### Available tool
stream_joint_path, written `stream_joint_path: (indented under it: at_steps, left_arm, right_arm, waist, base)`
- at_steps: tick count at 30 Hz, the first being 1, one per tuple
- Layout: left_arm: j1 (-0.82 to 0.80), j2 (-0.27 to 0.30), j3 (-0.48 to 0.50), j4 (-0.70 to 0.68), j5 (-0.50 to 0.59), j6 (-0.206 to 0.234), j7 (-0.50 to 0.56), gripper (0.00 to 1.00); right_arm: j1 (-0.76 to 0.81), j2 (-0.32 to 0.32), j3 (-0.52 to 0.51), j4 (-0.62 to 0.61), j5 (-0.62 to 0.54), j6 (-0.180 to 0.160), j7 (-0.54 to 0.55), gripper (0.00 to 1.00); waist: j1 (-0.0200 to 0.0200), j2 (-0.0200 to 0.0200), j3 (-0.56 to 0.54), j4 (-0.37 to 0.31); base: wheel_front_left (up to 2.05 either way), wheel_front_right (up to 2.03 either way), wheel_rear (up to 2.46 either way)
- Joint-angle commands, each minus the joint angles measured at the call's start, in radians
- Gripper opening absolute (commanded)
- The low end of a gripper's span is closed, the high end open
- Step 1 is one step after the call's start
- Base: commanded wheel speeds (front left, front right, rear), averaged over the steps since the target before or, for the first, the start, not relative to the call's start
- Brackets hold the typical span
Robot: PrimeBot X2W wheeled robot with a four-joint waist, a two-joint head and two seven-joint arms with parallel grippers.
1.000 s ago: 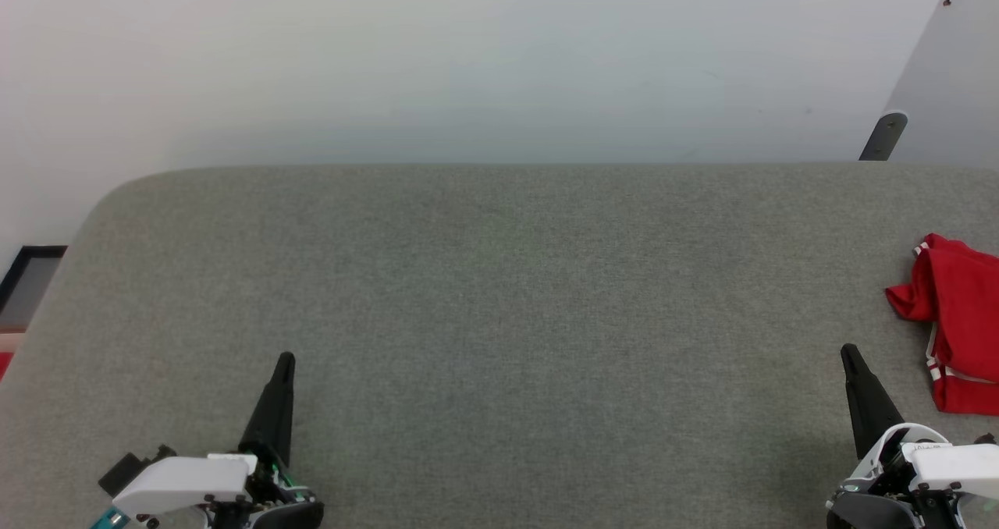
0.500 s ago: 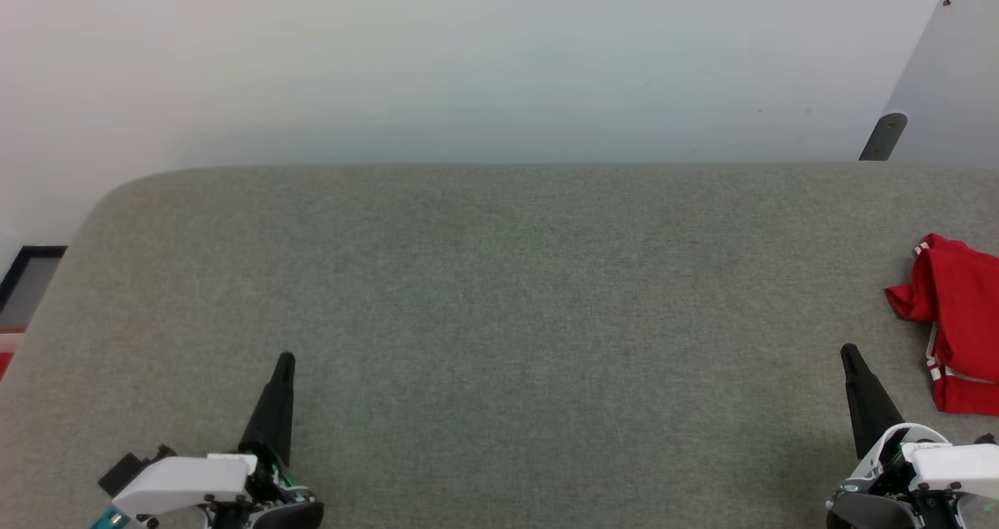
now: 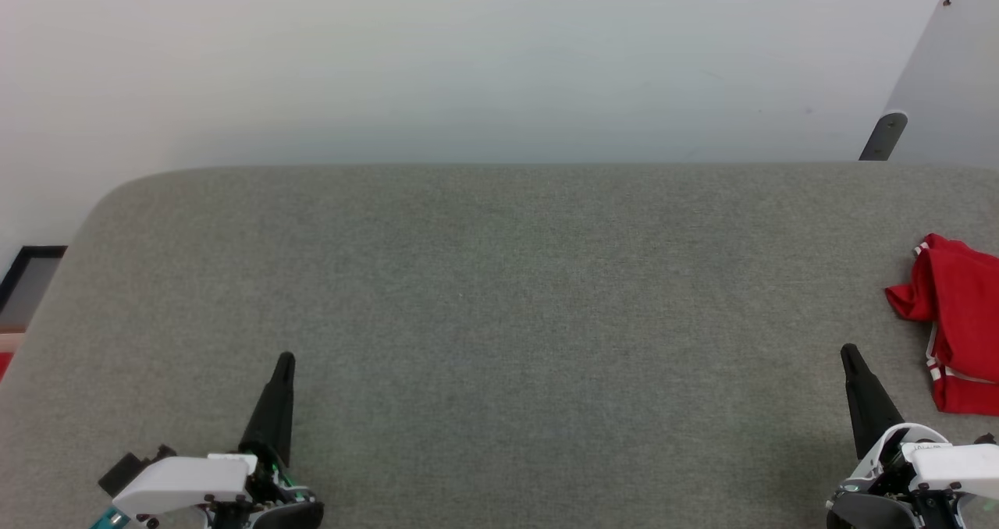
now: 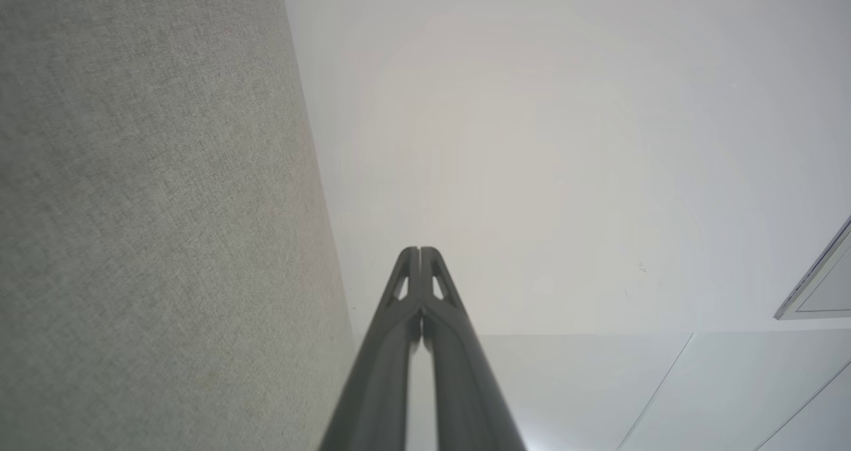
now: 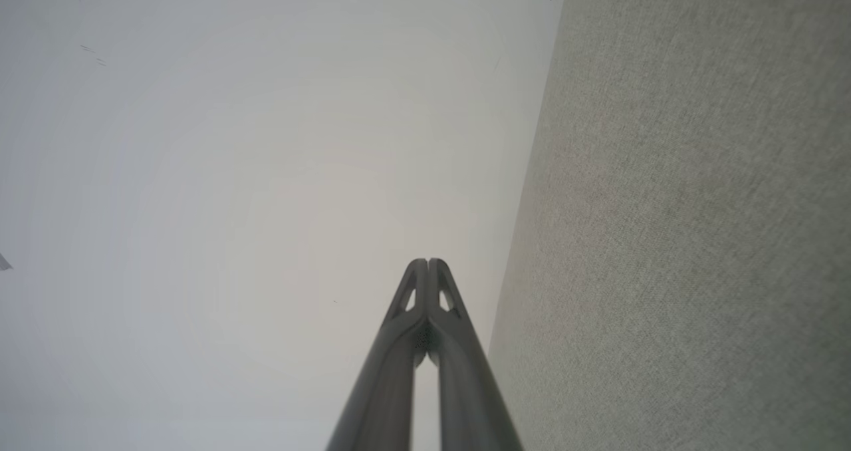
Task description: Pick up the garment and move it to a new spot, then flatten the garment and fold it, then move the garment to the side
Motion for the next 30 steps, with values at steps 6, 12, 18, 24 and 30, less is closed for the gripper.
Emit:
stream_joint_path:
  at_steps: [6,12,18,24,30]
  left_arm:
    - [-0.009,0.001,0.001,-0.001,-0.002,-0.003,0.003,0.00]
    - [-0.009,0.001,0.002,-0.001,-0.002,-0.003,0.003,0.00]
    - [-0.009,0.001,0.001,-0.001,-0.003,-0.003,0.002,0.00]
    - [-0.009,0.001,0.001,-0.001,-0.003,-0.003,0.002,0.00]
    - [-0.009,0.001,0.001,-0.001,-0.003,-0.003,0.002,0.00]
  right_arm:
    - [-0.003,0.004,0.000,-0.002,0.004,0.000,0.003,0.00]
    - [-0.003,0.004,0.000,-0.002,0.004,0.000,0.002,0.00]
    - [-0.003,0.004,0.000,-0.002,0.004,0.000,0.002,0.00]
    - [-0.003,0.004,0.000,-0.002,0.004,0.000,0.002,0.00]
    - [-0.003,0.004,0.000,-0.002,0.004,0.000,0.002,0.00]
  waist:
    - [0.0000,0.0000,0.000,0.000]
    - [0.0000,0.0000,0.000,0.000]
    - [0.0000,0.0000,0.000,0.000]
    - [0.0000,0.0000,0.000,0.000]
    - [0.0000,0.0000,0.000,0.000]
  base:
    - [0.00,0.00,0.00]
    - [0.00,0.00,0.00]
    - [0.00,0.00,0.00]
    - [0.00,0.00,0.00]
    - [0.00,0.00,0.00]
